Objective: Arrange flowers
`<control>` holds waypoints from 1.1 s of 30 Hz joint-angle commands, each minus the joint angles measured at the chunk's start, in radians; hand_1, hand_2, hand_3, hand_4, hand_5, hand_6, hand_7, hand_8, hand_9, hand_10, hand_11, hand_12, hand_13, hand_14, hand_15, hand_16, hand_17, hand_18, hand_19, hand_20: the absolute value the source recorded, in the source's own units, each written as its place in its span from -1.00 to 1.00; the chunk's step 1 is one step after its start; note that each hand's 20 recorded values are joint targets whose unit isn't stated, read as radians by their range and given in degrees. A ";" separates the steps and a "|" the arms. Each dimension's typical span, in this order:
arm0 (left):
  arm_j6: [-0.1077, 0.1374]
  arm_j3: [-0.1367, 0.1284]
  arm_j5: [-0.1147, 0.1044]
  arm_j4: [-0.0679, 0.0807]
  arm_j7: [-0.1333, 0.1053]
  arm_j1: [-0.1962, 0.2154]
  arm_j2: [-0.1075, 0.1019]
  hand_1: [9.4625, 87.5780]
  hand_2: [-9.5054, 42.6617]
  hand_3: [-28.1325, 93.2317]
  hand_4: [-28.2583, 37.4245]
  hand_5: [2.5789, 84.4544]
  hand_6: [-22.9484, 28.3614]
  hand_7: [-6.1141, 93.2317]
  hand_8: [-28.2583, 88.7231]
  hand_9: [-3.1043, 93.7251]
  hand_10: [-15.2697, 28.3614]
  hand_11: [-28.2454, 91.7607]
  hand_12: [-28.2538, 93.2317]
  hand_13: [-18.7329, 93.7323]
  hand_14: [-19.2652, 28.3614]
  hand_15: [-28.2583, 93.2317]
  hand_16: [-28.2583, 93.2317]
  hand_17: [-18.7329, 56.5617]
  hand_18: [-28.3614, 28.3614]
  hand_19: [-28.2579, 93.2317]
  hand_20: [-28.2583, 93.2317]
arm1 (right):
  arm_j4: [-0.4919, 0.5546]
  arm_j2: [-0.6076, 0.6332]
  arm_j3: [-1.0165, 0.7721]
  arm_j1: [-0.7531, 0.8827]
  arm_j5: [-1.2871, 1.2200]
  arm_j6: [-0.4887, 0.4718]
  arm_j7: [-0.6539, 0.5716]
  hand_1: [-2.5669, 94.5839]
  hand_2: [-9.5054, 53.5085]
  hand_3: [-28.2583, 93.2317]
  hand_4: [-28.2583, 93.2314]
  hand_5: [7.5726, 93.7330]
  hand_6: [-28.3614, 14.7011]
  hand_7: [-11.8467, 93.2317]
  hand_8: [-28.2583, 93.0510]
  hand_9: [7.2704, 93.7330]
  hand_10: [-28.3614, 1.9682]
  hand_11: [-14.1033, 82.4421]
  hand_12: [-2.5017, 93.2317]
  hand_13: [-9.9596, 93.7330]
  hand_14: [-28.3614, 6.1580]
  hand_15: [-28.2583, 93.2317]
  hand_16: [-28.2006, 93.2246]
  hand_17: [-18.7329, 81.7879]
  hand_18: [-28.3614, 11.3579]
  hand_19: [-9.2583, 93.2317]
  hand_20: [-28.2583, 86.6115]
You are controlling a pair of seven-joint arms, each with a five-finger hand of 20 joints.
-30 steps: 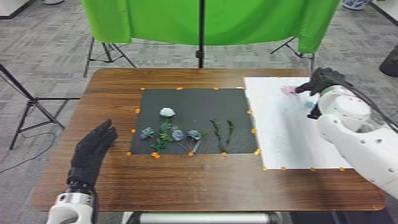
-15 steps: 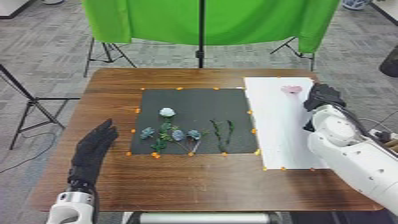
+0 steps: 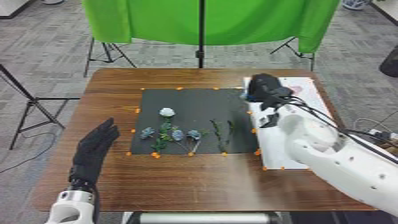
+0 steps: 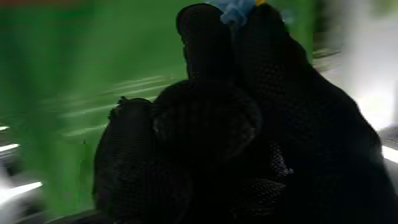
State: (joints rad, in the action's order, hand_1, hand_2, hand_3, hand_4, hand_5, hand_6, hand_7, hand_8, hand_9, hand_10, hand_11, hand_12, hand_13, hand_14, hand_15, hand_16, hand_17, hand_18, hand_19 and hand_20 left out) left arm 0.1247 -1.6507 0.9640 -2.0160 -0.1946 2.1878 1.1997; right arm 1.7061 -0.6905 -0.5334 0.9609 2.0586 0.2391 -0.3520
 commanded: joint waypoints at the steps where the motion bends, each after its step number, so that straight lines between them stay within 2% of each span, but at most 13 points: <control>1: -0.009 0.007 0.006 0.005 0.009 0.010 0.016 -0.66 -0.60 0.55 -1.00 -0.07 0.01 -0.68 -0.62 -0.18 0.24 -0.33 -0.30 -0.18 0.43 -0.31 -0.47 -0.45 0.41 -0.48 -0.24 | -0.097 -0.112 0.105 -0.051 0.062 -0.012 0.016 0.32 -1.00 0.34 -0.79 0.71 0.33 -0.44 -0.37 0.93 0.26 -0.52 -0.19 1.00 0.54 0.35 0.05 0.72 -0.03 1.00 0.41; 8: -0.010 0.010 0.007 0.005 0.009 0.011 0.017 -0.66 -0.60 0.55 -1.00 -0.07 0.01 -0.68 -0.62 -0.18 0.23 -0.33 -0.30 -0.18 0.43 -0.31 -0.47 -0.45 0.41 -0.48 -0.24 | -0.081 -0.090 0.147 -0.048 0.100 -0.049 0.045 0.31 -1.00 0.36 -0.80 0.69 0.37 -0.42 -0.38 0.92 0.30 -0.55 -0.17 0.99 0.55 0.36 0.07 0.71 -0.05 1.00 0.44; 12: -0.010 0.009 0.006 0.005 0.008 0.010 0.016 -0.67 -0.61 0.55 -1.00 -0.08 0.01 -0.68 -0.62 -0.18 0.24 -0.33 -0.30 -0.18 0.43 -0.31 -0.47 -0.45 0.41 -0.48 -0.24 | -0.069 -0.079 0.135 -0.033 0.091 -0.085 0.049 0.29 -1.00 0.35 -0.80 0.63 0.39 -0.43 -0.40 0.85 0.21 -0.59 -0.18 0.97 0.54 0.37 0.07 0.70 -0.07 1.00 0.45; 15: -0.011 0.008 0.005 0.005 0.008 0.013 0.015 -0.67 -0.61 0.55 -1.00 -0.08 0.01 -0.68 -0.62 -0.18 0.24 -0.33 -0.30 -0.18 0.43 -0.31 -0.48 -0.45 0.41 -0.48 -0.24 | -0.048 -0.063 0.113 -0.019 0.084 -0.112 0.053 0.24 -1.00 0.31 -0.78 0.57 0.39 -0.44 -0.41 0.74 0.16 -0.50 -0.27 0.96 0.53 0.38 0.06 0.68 -0.07 1.00 0.45; 16: -0.012 0.006 0.005 0.004 0.008 0.017 0.015 -0.67 -0.61 0.55 -1.00 -0.08 0.01 -0.68 -0.62 -0.18 0.24 -0.33 -0.31 -0.18 0.43 -0.31 -0.48 -0.45 0.41 -0.48 -0.24 | -0.042 -0.059 0.109 -0.017 0.082 -0.119 0.053 0.22 -1.00 0.30 -0.77 0.56 0.38 -0.44 -0.41 0.70 0.13 -0.45 -0.32 0.95 0.52 0.38 0.06 0.67 -0.07 1.00 0.45; 18: -0.013 0.005 0.004 0.003 0.007 0.020 0.014 -0.66 -0.61 0.55 -1.00 -0.08 0.01 -0.68 -0.62 -0.18 0.24 -0.33 -0.30 -0.19 0.43 -0.31 -0.48 -0.45 0.41 -0.48 -0.24 | -0.030 -0.049 0.097 -0.010 0.073 -0.139 0.056 0.10 -1.00 0.41 -0.80 0.49 0.35 -0.45 -0.45 0.60 0.09 -0.35 -0.47 0.94 0.51 0.39 0.05 0.67 -0.08 1.00 0.44; 20: -0.014 0.004 0.005 0.002 0.006 0.023 0.014 -0.66 -0.61 0.55 -0.99 -0.08 0.01 -0.68 -0.62 -0.18 0.23 -0.33 -0.30 -0.19 0.42 -0.31 -0.48 -0.45 0.41 -0.48 -0.24 | -0.017 -0.042 0.082 -0.004 0.065 -0.166 0.052 -0.03 -1.00 0.53 -0.85 0.41 0.34 -0.44 -0.65 0.52 0.07 -0.34 -0.51 0.93 0.50 0.39 0.05 0.65 -0.08 1.00 0.44; 23: -0.017 0.004 0.007 0.001 0.009 0.022 0.013 -0.65 -0.61 0.55 -0.99 -0.08 0.01 -0.69 -0.62 -0.18 0.24 -0.33 -0.30 -0.19 0.42 -0.31 -0.48 -0.45 0.41 -0.48 -0.24 | 0.014 -0.031 0.036 0.019 0.056 -0.193 0.046 -0.11 -1.00 0.54 -0.87 0.30 0.29 -0.47 -0.68 0.45 0.00 -0.35 -0.51 0.91 0.48 0.39 0.04 0.64 -0.08 1.00 0.43; 26: -0.016 0.003 0.007 0.001 0.009 0.021 0.012 -0.65 -0.61 0.54 -0.98 -0.08 0.01 -0.69 -0.61 -0.18 0.23 -0.34 -0.30 -0.19 0.43 -0.32 -0.48 -0.45 0.41 -0.48 -0.24 | 0.036 -0.026 -0.020 0.036 0.055 -0.148 0.029 -0.18 -1.00 0.53 -0.87 0.26 0.27 -0.50 -0.67 0.42 -0.07 -0.37 -0.51 0.91 0.47 0.38 0.04 0.63 -0.10 1.00 0.42; 27: -0.017 0.002 0.007 0.001 0.011 0.020 0.010 -0.65 -0.61 0.54 -0.98 -0.08 0.01 -0.69 -0.61 -0.18 0.24 -0.34 -0.30 -0.19 0.43 -0.32 -0.47 -0.45 0.41 -0.49 -0.24 | 0.010 -0.034 -0.041 0.033 0.059 -0.096 0.014 -0.21 -1.00 0.53 -0.86 0.25 0.28 -0.51 -0.67 0.42 -0.08 -0.37 -0.51 0.90 0.46 0.37 0.04 0.62 -0.11 1.00 0.42; 33: -0.019 0.001 0.008 0.002 0.017 0.016 0.006 -0.64 -0.62 0.54 -0.97 -0.09 0.01 -0.70 -0.61 -0.18 0.23 -0.35 -0.30 -0.19 0.42 -0.33 -0.47 -0.45 0.41 -0.49 -0.24 | -0.087 -0.056 -0.147 0.001 0.055 -0.063 -0.109 -0.28 -1.00 0.51 -0.81 0.25 0.27 -0.51 -0.66 0.42 -0.13 -0.38 -0.50 0.89 0.42 0.38 0.04 0.61 -0.14 1.00 0.41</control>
State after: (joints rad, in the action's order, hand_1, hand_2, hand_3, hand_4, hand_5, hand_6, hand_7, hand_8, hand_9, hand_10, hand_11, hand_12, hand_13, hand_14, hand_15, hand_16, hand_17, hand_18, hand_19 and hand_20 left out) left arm 0.1181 -1.6489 0.9653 -2.0173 -0.1933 2.1943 1.2062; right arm 1.7265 -0.7352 -0.5805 1.0218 2.1023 0.0874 -0.3299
